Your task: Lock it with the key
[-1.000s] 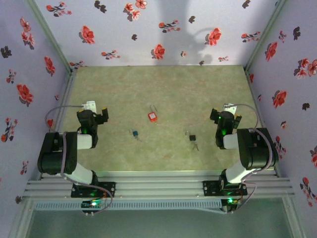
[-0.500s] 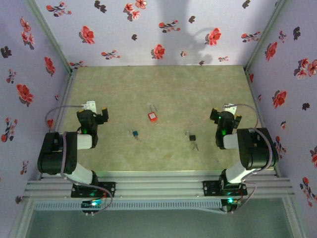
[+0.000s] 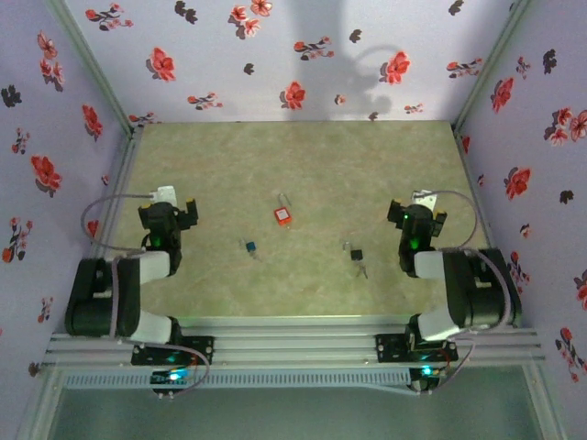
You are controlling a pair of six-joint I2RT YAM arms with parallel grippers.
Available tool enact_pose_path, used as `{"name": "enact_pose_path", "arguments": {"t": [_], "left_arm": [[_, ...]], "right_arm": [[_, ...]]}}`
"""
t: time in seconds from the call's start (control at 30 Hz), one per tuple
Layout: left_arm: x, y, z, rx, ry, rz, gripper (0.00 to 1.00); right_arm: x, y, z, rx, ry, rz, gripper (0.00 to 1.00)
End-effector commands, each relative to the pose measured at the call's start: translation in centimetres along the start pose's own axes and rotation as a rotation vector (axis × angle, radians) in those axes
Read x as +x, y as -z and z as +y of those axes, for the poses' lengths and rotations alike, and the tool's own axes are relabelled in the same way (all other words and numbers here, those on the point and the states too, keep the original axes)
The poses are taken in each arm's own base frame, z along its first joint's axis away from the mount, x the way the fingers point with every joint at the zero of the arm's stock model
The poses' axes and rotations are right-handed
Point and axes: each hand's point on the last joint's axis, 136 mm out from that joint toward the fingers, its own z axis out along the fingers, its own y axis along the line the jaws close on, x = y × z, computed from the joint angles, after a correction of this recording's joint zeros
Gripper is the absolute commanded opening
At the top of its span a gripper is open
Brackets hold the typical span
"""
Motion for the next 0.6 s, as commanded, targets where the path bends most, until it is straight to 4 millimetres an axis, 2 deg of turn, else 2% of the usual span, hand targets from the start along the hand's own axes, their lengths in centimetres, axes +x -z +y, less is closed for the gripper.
{"name": "enact_pose_path", "arguments": {"t": [0.0, 0.07, 0.17, 0.23, 0.27, 0.3, 0.37, 0.43, 0.5, 0.57], "left_arm": [[-5.9, 3.0, 1.8, -0.098, 0.201, -0.143, 1.00], [-7.6, 4.6, 1.8, -0.060, 0.366, -0.186, 1.00], [-9.2, 6.1, 0.0, 0.094, 0.543, -0.185, 1.00], [-8.1, 6.5, -0.8, 0.149, 0.736, -0.105, 1.00], [-7.5, 6.8, -1.0, 0.173, 0.848, -0.068, 1.00], [-7.7, 7.4, -1.7, 0.246, 0.861, -0.079, 1.00], [-8.1, 8.8, -2.1, 0.337, 0.856, -0.129, 1.00], [-7.8, 9.1, -1.8, 0.337, 0.897, -0.141, 1.00], [-7.7, 8.9, -3.4, 0.379, 0.841, -0.067, 1.00], [-6.6, 8.4, -5.0, 0.369, 0.777, 0.054, 1.00]], "right_arm": [[-5.1, 1.7, 0.7, 0.009, -0.034, -0.034, 0.99], [-6.5, 2.6, 1.2, -0.039, -0.119, -0.022, 0.99], [-8.8, 4.2, 1.8, -0.115, -0.407, -0.025, 0.99], [-8.7, 5.1, 1.9, -0.152, -0.632, 0.030, 0.99], [-9.1, 5.4, 2.6, -0.223, -0.656, 0.031, 0.99], [-9.7, 5.8, 3.3, -0.277, -0.696, 0.029, 0.99], [-10.3, 6.3, 4.4, -0.349, -0.703, 0.045, 0.99], [-10.6, 6.6, 6.4, -0.432, -0.624, 0.099, 0.99], [-9.5, 6.6, 8.1, -0.432, -0.512, 0.209, 0.99], [-8.8, 7.0, 9.5, -0.413, -0.404, 0.271, 0.99]]}}
